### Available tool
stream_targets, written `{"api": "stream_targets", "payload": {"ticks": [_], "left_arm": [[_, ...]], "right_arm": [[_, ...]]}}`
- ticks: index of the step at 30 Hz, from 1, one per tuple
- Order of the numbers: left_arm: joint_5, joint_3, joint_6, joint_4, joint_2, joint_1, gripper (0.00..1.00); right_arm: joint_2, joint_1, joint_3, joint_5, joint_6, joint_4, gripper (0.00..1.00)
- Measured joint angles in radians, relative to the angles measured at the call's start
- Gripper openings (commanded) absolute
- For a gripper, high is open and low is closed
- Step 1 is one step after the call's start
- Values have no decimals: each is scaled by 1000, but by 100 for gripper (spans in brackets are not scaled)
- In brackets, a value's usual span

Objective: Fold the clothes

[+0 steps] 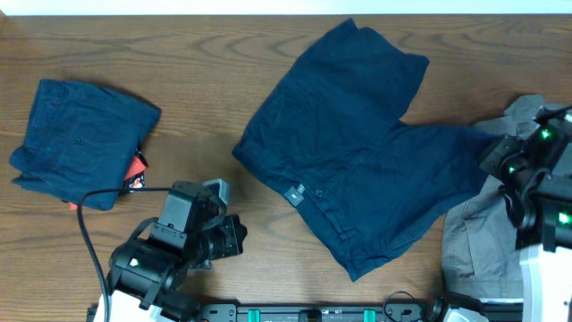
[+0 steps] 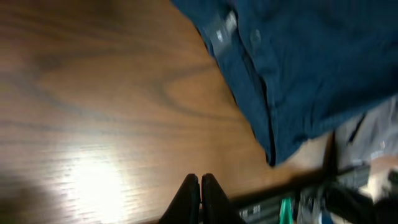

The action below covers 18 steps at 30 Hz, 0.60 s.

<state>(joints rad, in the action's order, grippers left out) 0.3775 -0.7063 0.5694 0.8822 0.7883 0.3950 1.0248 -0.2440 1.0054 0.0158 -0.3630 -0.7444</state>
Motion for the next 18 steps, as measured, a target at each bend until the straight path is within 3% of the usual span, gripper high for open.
{"api": "stream_targets", "payload": {"ticks": [6,18], "left_arm": [[-65,-3,64,-201,183,0,7],[-85,-8,113,-730,836,0,6]], "right_arm": [[122,0,0,7,5,-29,1],[143,0,0,8,8,-34,1]]}}
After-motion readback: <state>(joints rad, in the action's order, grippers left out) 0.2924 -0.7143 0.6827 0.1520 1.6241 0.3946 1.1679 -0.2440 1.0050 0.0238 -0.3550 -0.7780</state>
